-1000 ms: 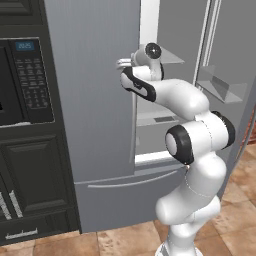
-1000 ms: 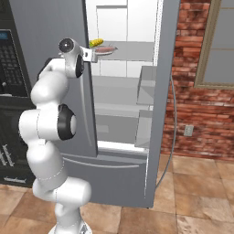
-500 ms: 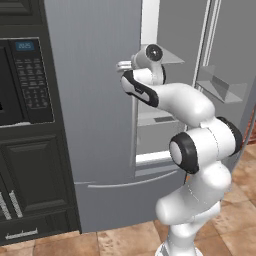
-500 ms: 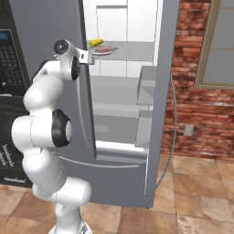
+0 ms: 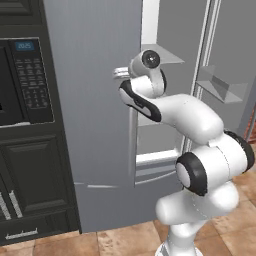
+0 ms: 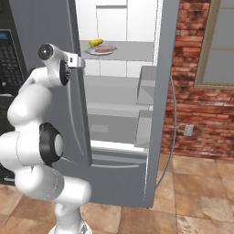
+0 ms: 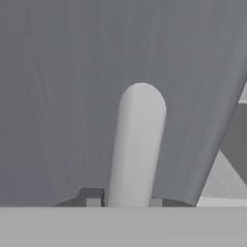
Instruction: Retrieve the steak from the fridge and place it on the saucepan with marinade on the stove.
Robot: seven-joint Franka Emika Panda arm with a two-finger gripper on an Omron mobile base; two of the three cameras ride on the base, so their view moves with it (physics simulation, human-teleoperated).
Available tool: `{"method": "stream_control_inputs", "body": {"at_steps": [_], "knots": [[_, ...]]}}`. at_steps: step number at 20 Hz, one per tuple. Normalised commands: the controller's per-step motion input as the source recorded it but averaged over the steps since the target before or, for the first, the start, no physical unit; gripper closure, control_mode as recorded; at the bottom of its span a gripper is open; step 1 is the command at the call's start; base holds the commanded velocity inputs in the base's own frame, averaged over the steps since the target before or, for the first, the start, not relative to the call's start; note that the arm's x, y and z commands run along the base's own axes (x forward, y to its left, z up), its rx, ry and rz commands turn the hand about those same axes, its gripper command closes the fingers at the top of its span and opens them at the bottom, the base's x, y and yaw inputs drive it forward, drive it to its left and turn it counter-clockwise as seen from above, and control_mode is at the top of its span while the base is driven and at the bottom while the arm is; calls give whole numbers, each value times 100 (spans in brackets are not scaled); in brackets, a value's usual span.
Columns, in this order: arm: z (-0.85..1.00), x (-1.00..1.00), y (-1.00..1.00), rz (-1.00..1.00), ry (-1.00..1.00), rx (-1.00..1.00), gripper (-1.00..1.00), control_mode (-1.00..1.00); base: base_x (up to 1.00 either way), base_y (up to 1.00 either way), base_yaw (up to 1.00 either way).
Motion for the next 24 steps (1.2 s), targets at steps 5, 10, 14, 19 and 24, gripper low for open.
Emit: {"method": "stream_control_inputs", "body": {"at_steps": [5,10,14,19,24], "knots": [[0,-57,37,0,0,-8,100,-100,0,0,0],[0,-57,42,0,0,-7,100,-100,0,0,0],[0,-63,43,0,0,-4,100,-100,0,0,0],[0,-53,44,0,0,-3,100,-100,0,0,0],[0,-44,45,0,2,0,100,-100,0,0,0]]}}
